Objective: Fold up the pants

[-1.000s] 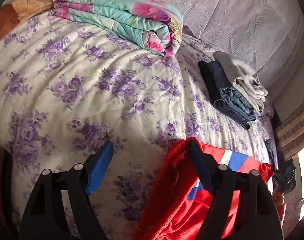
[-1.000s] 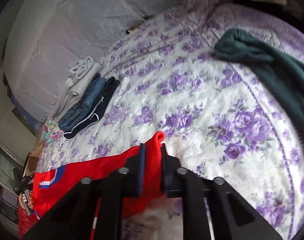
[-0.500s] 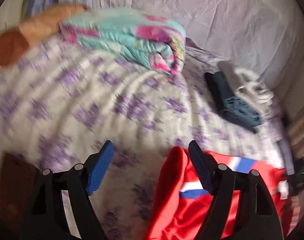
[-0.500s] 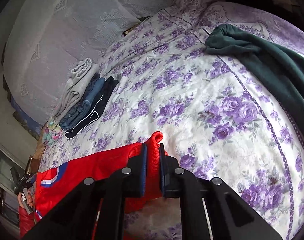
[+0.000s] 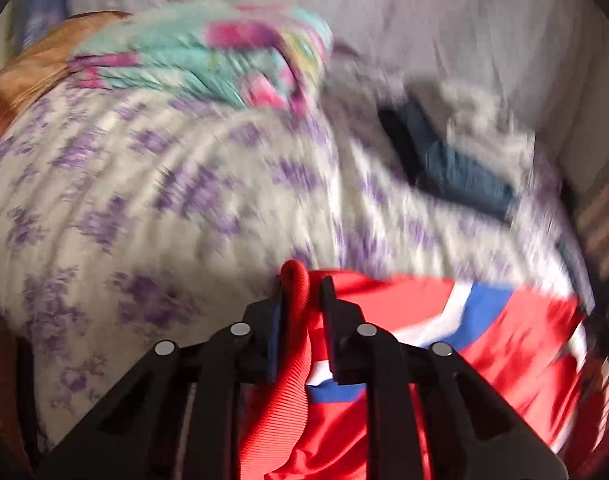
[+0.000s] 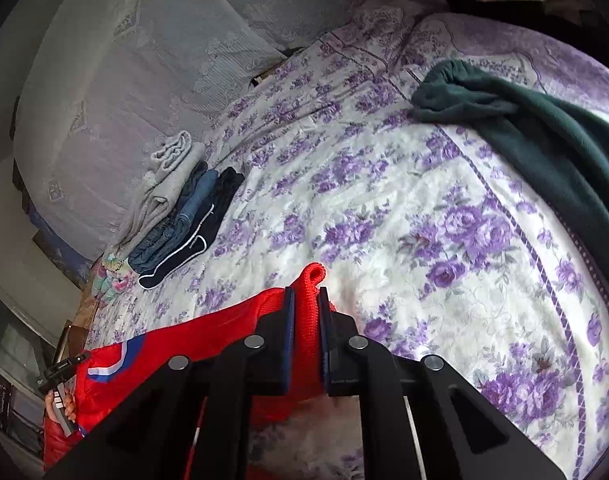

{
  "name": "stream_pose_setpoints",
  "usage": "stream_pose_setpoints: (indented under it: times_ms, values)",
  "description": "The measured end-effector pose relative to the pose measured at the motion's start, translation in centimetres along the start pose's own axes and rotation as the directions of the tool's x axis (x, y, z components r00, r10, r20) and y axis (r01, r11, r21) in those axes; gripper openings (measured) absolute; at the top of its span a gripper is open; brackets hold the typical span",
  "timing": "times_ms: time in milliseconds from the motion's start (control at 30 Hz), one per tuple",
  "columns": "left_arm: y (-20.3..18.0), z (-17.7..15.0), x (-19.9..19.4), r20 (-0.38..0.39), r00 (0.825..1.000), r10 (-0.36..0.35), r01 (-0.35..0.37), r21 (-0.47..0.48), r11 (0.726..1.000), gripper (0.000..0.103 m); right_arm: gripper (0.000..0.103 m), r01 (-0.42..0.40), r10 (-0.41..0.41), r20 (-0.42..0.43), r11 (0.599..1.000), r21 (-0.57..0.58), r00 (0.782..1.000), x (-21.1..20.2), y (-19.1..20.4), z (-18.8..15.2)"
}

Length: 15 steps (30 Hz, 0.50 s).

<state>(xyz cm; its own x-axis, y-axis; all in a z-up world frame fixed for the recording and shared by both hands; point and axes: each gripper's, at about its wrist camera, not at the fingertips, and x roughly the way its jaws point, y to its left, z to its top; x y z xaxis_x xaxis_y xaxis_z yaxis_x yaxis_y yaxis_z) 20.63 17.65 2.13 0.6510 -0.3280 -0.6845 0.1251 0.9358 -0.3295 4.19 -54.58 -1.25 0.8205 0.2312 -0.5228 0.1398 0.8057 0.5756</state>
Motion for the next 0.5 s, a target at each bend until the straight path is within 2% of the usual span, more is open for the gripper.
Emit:
stream_pose_setpoints:
  times_ms: [67, 167, 233, 267, 300, 333, 367, 400, 433, 500]
  values:
    - [1.2, 1.3, -1.7, 0.058, 0.997, -0.048, 0.053, -0.075, 0.996, 0.015, 0.011, -0.011, 0.011, 0.004, 1.0, -0.007, 1.0, 0.1, 0.9, 1.4]
    - [0.7, 3.1, -1.3, 0.094, 0.995, 0.019, -0.013, -0.064, 0.998, 0.015, 0.011, 0.014, -0.014, -0.015, 0.999, -0.047, 1.0, 2.5, 2.7, 3.8]
    - [0.7, 4.0, 0.3, 0.085, 0.995, 0.054, -0.048, -0.073, 0.996, 0.015, 0.012, 0.032, -0.034, -0.056, 0.999, -0.027, 0.998, 5.4, 3.0, 5.2]
    - [1.1, 4.2, 1.4, 0.069, 0.995, 0.067, -0.061, -0.084, 0.995, 0.016, 0.015, 0.04, -0.041, -0.091, 0.999, -0.007, 0.995, 7.4, 2.7, 5.8]
    - [1.7, 4.2, 3.2, 0.033, 0.996, 0.08, -0.076, -0.111, 0.991, 0.017, 0.025, 0.067, -0.066, -0.124, 0.998, 0.006, 0.99, 9.1, 2.4, 6.2]
    - [2.2, 4.0, 4.4, 0.004, 0.996, 0.092, -0.09, -0.134, 0.987, 0.021, 0.042, 0.121, -0.117, -0.139, 0.992, 0.022, 0.983, 10.7, 1.8, 6.5]
    - [2.6, 3.7, 5.5, -0.016, 0.994, 0.112, -0.113, -0.152, 0.982, 0.032, 0.045, 0.148, -0.141, -0.125, 0.988, 0.048, 0.982, 11.4, 1.2, 6.5]
    - [3.0, 3.3, 6.1, -0.02, 0.991, 0.134, -0.136, -0.159, 0.978, 0.037, 0.044, 0.129, -0.122, -0.094, 0.989, 0.075, 0.988, 11.3, 0.7, 6.4]
    - [3.4, 3.0, 6.1, -0.018, 0.992, 0.124, -0.125, -0.168, 0.978, 0.041, 0.044, 0.11, -0.103, -0.078, 0.989, 0.098, 0.992, 11.0, 0.5, 6.3]
    - [4.0, 2.7, 5.0, 0.006, 0.998, 0.063, -0.061, -0.186, 0.981, 0.043, 0.044, 0.082, -0.077, -0.041, 0.989, 0.126, 0.996, 9.4, 0.1, 6.1]
